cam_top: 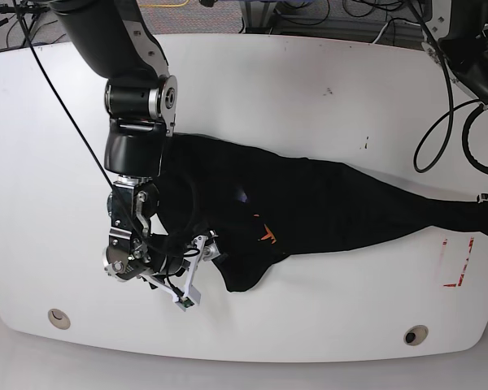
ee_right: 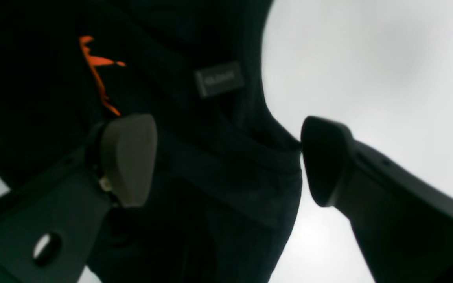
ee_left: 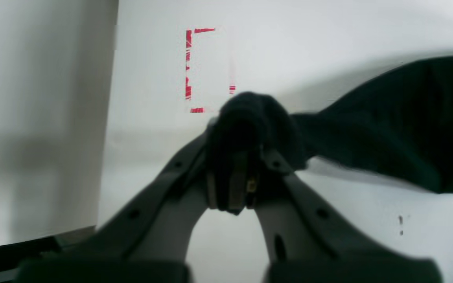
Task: Fold the T-shirt properly
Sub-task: 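Release and regrasp the shirt fabric with the right gripper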
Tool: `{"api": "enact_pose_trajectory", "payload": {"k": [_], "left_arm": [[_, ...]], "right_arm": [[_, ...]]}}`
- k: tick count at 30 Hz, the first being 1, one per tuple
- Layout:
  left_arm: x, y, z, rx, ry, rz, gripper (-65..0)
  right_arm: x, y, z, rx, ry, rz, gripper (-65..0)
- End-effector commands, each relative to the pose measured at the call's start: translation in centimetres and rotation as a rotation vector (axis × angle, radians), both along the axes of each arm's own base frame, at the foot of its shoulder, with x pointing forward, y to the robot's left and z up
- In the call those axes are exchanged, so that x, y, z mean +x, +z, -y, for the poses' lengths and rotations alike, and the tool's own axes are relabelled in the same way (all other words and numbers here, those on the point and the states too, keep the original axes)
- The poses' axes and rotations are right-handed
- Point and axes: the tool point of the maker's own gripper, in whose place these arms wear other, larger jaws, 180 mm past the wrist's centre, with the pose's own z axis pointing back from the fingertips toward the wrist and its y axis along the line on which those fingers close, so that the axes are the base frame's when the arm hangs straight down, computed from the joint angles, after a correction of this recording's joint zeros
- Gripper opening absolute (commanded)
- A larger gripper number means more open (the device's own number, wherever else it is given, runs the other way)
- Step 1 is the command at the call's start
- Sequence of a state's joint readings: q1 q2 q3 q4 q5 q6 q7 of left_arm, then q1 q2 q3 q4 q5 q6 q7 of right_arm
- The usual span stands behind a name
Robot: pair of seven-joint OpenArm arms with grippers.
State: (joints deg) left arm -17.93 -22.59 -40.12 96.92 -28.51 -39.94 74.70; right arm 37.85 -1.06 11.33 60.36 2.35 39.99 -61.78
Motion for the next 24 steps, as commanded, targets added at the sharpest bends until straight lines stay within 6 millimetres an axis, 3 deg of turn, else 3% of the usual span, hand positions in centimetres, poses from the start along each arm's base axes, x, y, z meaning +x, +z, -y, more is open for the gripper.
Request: {"api": "enact_pose_trajectory", "payload": {"k": [1, 2, 3, 6, 24], "left_arm": [[0.5, 1.6, 0.1, 0.013, -0.018, 0.054, -64.2], [0.5, 1.4, 0.2, 0.012, -0.022, 0.048, -64.3], [-1.1, -2.4, 0.3, -0.016, 0.003, -0.062, -62.8], [-1.7, -3.2, 0.4, -0.012, 0.000, -0.087, -62.8], [-1.8, -3.4, 0.5, -0.012, -0.001, -0.088, -62.9]], "right_arm": [[2.5, 3.2, 0.1, 0.062, -0.023, 0.081, -11.0], [2.7, 3.2, 0.3, 0.083, -0.036, 0.080, -11.2], [-0.6, -1.4, 1.6, 0.000, -0.045, -0.030, -10.5], [-0.7, -1.4, 2.8, -0.016, -0.057, -0.022, -10.5], [-0.7, -1.3, 3.6, -0.024, -0.067, -0.012, -10.1]]}}
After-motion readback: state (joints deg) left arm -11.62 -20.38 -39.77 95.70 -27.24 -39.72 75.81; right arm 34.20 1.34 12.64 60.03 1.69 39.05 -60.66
